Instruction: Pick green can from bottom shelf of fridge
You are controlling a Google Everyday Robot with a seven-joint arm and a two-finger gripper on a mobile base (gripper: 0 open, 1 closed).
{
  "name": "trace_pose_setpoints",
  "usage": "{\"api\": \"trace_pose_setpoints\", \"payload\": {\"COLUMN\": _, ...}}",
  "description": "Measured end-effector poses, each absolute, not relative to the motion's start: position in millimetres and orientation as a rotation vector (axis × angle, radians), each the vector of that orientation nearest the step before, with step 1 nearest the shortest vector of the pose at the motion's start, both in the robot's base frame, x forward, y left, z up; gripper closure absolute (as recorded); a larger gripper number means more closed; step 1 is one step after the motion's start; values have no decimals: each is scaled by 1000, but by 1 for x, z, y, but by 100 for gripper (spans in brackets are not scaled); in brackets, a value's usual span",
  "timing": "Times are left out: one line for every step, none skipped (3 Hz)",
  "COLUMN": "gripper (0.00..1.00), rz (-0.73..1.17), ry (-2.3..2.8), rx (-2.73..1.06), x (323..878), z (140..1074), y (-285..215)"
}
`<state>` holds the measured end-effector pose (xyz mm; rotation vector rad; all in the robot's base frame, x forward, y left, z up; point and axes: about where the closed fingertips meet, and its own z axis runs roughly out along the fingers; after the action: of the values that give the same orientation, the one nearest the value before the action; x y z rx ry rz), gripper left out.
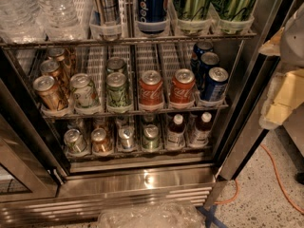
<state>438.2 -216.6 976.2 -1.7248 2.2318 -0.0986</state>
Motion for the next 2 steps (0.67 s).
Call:
{"api": "trace_pose_setpoints", "payload": {"gripper": 0, "rz": -109, "ry": 2225, "rx": -1724, "x": 438, "z": 977, "y": -215}}
{"api": "trace_pose_setpoints", "payload": {"gripper": 0, "rz": -69, "ry": 2148, "rx": -1742, "x": 442, "z": 980, "y": -178}}
